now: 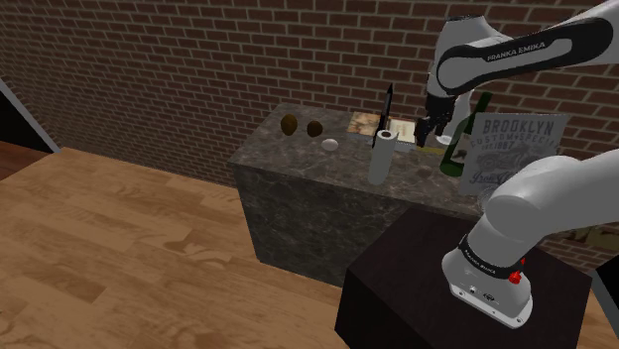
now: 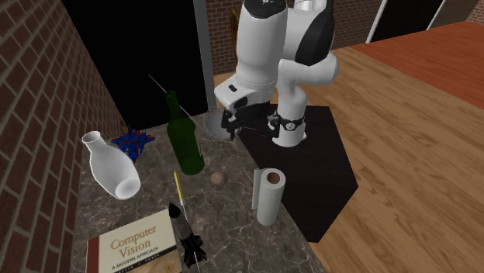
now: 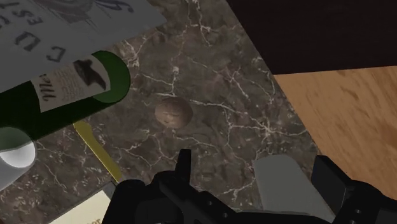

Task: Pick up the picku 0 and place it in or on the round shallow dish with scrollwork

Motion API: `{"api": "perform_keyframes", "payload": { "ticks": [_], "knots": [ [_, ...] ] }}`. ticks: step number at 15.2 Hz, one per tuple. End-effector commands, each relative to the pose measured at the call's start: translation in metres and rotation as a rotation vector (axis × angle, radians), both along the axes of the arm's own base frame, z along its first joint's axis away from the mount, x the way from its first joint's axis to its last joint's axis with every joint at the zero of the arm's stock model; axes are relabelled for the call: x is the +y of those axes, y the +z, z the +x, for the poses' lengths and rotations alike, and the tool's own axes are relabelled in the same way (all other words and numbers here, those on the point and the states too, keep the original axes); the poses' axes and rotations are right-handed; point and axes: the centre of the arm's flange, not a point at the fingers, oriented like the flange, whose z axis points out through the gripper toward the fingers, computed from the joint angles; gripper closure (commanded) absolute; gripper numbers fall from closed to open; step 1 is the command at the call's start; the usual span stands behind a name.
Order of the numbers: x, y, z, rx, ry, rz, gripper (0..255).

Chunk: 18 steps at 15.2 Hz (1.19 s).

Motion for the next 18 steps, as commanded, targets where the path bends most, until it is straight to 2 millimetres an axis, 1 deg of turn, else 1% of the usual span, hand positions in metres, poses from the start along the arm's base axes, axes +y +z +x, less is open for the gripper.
{"api": "perform_keyframes", "payload": {
  "ticks": [1,12,13,18],
  "knots": [
    [-0.016,-0.025,0.000,-0.001,-0.010,0.006,0],
    [-0.100,-0.147,-0.002,0.009,-0.067,0.039,0],
    [-0.104,-0.153,-0.002,0.009,-0.070,0.041,0],
    [-0.105,-0.179,-0.004,0.009,-0.070,0.041,0]
  ]
}}
